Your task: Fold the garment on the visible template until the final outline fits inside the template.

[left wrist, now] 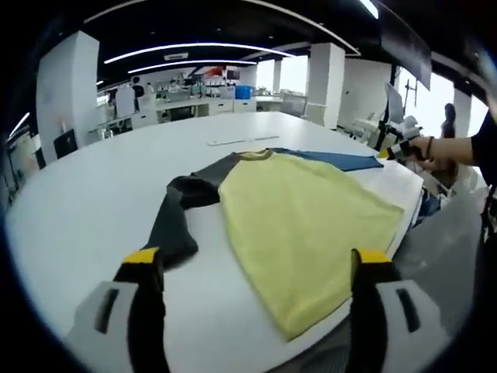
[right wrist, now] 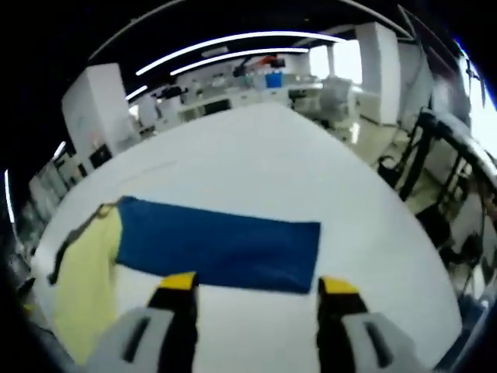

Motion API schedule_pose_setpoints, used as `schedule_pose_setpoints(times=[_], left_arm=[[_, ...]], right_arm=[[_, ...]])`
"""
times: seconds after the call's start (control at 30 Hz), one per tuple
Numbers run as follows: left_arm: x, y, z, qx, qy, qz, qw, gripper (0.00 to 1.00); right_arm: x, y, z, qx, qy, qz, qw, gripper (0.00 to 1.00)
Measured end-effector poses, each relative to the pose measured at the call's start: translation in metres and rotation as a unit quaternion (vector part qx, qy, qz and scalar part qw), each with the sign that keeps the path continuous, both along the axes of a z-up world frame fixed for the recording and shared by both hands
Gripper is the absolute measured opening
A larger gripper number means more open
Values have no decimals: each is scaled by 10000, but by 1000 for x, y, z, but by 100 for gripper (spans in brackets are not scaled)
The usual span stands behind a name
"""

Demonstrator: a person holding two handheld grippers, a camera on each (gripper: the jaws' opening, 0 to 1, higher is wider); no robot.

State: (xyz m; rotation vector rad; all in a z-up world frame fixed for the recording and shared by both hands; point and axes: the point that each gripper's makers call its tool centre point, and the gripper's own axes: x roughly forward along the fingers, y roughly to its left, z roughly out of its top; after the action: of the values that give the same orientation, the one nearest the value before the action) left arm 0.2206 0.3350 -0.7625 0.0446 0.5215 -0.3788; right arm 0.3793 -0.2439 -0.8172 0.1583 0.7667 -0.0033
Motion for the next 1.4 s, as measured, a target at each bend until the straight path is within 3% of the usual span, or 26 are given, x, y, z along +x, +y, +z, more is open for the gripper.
schedule_pose_setpoints(times=[0.37, 0.5, 0.8, 0.93, 1.1, 1.17, 1.23, 1.4], left_arm=[[2, 1, 1, 16, 17, 120, 9999, 96], [2, 1, 0, 28, 41, 150, 9999, 95], [2, 6, 0, 56, 89, 227, 9997, 93], [0, 4, -1, 40, 124, 244, 9996, 93], [-1, 2, -1, 54, 134, 242, 9996, 92], [-2, 4, -3, 20, 173, 242, 9996, 91], [-2, 6, -4, -12, 195, 259, 9995, 92], [1, 8, -4, -8, 181, 257, 9995, 94]], right_arm=[[4, -23, -18, -514, 261, -427, 9974, 30], [1, -27, -27, -505, 376, -661, 9958, 28], [1, -32, -29, -689, 283, -815, 9939, 18], [2, -25, -24, -655, 275, -784, 9944, 6], [3, -25, -22, -441, 346, -825, 9950, 0], [4, -18, -21, -220, 371, -724, 9964, 0], [4, -20, -19, -310, 424, -699, 9962, 0], [15, -25, -1, -316, 218, -611, 9974, 0]])
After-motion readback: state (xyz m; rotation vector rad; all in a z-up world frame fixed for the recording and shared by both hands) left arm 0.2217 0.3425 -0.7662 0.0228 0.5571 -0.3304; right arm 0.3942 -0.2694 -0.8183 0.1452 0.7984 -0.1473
